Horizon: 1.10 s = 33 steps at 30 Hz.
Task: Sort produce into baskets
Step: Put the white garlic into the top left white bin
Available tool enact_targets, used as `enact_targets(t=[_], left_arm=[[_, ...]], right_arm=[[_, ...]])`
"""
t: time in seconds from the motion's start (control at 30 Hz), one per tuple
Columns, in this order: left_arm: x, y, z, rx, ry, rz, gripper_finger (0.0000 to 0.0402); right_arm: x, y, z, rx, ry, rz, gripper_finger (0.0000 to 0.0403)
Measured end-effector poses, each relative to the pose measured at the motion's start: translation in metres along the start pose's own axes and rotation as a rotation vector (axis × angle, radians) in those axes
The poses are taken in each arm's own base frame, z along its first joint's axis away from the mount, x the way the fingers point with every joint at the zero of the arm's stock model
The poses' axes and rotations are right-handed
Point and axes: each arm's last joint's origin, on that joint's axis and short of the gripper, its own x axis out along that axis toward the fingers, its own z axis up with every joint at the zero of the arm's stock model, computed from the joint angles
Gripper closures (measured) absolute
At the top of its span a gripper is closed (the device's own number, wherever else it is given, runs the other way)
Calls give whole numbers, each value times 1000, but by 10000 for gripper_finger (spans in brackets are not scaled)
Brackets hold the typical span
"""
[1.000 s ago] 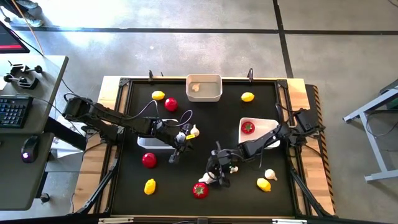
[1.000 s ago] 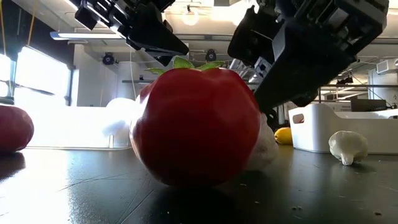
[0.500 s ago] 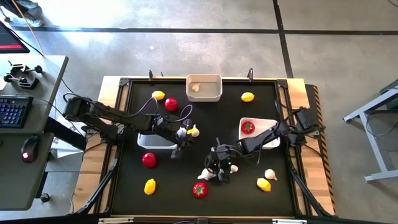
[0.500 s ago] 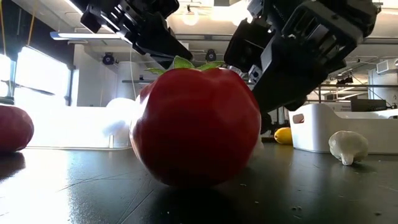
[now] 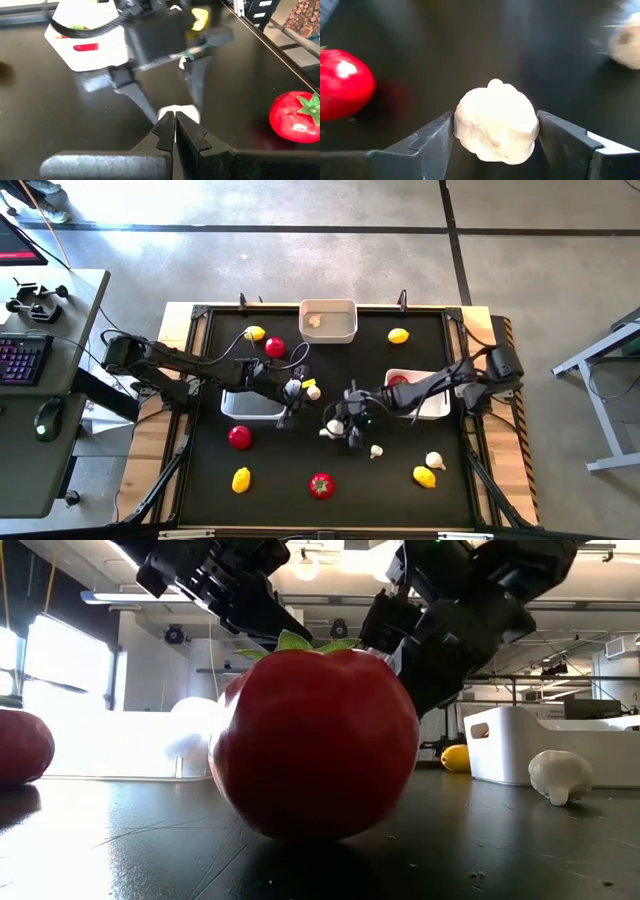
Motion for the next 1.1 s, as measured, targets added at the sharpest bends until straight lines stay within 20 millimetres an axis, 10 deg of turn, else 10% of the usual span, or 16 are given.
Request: enact_targets(t=[0.53, 1.1], left_arm=[[-26, 12, 8, 28, -90, 121, 401], [-63, 38, -32, -112, -286, 280, 401]], right_arm=[[-39, -40, 20, 28, -57, -204, 206], [-113, -177, 83, 136, -181, -587, 207]])
